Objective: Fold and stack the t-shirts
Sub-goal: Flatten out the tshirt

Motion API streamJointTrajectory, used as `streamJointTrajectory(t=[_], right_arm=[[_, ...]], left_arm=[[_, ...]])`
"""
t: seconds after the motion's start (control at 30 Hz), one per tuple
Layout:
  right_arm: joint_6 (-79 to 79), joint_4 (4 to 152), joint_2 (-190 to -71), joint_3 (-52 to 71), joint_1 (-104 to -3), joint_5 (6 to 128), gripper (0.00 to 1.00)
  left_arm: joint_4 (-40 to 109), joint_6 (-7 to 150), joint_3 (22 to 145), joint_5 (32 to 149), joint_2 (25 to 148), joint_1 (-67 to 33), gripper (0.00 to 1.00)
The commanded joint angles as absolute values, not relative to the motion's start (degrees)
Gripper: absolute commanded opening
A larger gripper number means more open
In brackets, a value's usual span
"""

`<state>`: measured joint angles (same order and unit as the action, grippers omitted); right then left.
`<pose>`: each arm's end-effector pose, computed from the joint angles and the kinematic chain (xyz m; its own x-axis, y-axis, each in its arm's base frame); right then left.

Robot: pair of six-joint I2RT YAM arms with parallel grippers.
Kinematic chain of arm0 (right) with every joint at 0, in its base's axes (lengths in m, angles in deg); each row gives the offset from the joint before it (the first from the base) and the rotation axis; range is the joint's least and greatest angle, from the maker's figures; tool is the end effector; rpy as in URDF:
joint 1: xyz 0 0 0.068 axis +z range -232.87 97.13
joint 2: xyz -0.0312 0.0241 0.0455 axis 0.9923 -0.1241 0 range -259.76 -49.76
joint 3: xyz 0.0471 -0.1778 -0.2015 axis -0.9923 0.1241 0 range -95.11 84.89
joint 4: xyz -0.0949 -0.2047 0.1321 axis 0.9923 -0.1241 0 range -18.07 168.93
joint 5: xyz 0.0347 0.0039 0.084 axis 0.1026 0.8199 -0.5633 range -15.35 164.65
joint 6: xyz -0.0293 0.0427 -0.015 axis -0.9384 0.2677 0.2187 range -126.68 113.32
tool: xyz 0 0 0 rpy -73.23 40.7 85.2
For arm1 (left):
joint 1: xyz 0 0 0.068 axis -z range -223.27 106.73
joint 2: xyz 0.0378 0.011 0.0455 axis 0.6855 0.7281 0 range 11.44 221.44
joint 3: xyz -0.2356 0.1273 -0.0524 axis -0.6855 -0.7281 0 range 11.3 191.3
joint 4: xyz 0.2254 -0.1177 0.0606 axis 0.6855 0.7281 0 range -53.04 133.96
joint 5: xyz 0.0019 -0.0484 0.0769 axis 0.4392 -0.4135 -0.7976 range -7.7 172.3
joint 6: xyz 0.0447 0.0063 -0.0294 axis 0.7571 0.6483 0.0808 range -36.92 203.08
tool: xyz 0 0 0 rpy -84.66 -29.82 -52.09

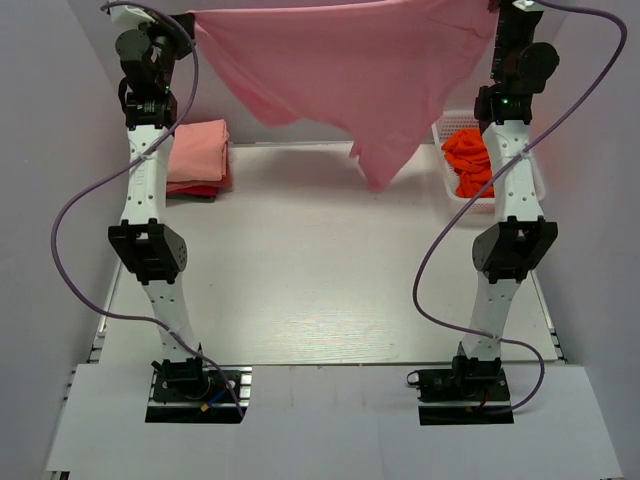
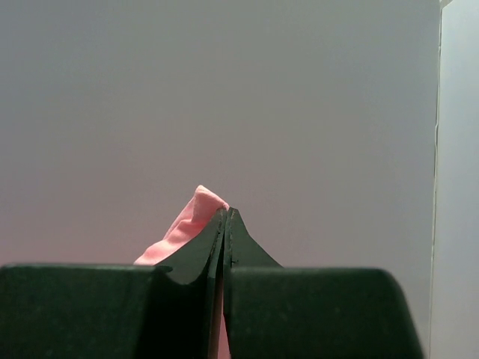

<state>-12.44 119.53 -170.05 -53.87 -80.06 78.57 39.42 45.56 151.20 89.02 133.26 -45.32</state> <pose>0.4224 0.0183 0.5701 0.8538 -0.0584 -0.5173 0.0723 0.9974 0.0067 0.4785 0.0129 0.5004 0.1665 -0.5993 -0.7831 0.2250 0.7963 -0.5615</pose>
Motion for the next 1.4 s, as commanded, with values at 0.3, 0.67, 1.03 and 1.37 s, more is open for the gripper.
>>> streamJointTrajectory(t=[0.3,0.67,1.03,1.37], right_arm=[[-7.9,124.0,-152.8,-30.6,-80.7,70.5,0.0],[-5.4,125.4,-135.3,3.7,-80.8,68.7,0.0],[-2.0,107.8,-115.4,30.0,-80.7,70.8,0.0],[13.0,84.8,-96.4,46.7,-80.5,76.6,0.0]], left_arm=[[33.3,47.4,129.7,94.6,117.9,-45.2,0.0],[29.0,46.6,97.6,95.8,104.7,-44.7,0.0],[32.8,42.7,73.2,96.4,89.1,-44.7,0.0],[44.2,39.5,53.9,94.2,70.5,-44.2,0.0]])
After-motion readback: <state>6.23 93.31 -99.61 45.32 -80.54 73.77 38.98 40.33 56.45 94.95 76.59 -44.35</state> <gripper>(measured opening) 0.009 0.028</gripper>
